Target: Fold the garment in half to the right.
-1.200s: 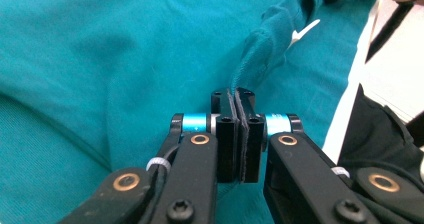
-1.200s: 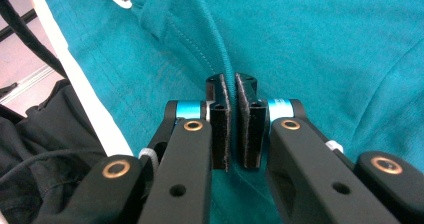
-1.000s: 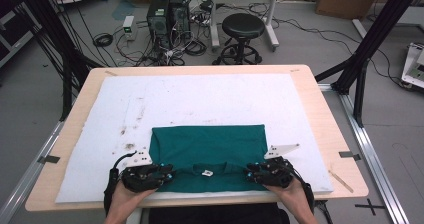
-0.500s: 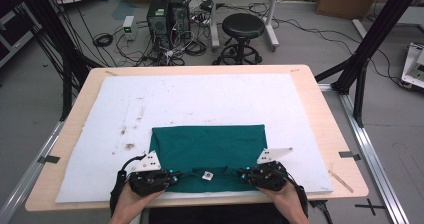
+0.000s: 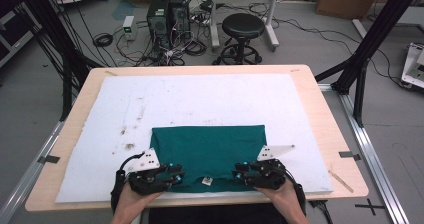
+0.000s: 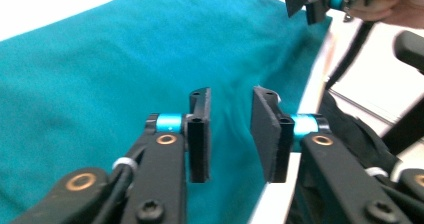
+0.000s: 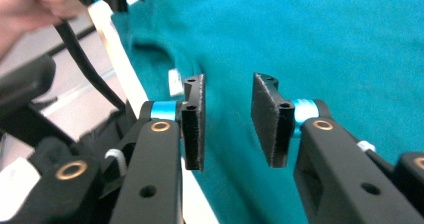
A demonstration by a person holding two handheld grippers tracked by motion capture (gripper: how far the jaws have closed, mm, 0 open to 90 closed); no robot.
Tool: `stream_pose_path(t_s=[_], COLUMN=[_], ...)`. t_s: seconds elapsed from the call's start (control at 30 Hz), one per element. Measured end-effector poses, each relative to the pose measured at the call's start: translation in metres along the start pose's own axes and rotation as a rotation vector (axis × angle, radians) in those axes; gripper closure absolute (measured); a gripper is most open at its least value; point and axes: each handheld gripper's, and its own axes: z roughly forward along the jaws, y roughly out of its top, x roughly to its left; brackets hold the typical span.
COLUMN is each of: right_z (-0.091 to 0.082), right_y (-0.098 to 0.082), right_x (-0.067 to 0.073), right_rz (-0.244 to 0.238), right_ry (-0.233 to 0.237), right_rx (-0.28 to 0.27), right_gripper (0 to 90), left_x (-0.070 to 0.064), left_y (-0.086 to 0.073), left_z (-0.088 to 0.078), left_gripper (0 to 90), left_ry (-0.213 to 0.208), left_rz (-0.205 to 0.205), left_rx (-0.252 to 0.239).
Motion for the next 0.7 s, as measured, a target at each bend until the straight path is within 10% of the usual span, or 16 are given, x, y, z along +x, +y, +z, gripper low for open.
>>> stream_pose_path(t_s=[0.4, 0.53, 0.7], right_z=[0.027, 0.033, 0.021], right_y=[-0.002, -0.007, -0.001], right_x=[0.010, 0.003, -0.009], right_rz=[-0.066, -0.039, -0.004], right_ry=[-0.082, -0.050, -0.075], right_rx=[0.119, 0.154, 0.111], right_gripper=[56.1, 50.0, 45.1], left_x=[-0.011, -0.003, 0.034], left_y=[-0.014, -0.011, 0.011], left_z=[0.031, 0.024, -0.004], left_gripper=[65.4, 57.8, 54.3], left_ry=[0.020, 0.019, 0.116], left_rz=[0.081, 0.074, 0.006], left_rx=[0.143, 0.114, 0.013])
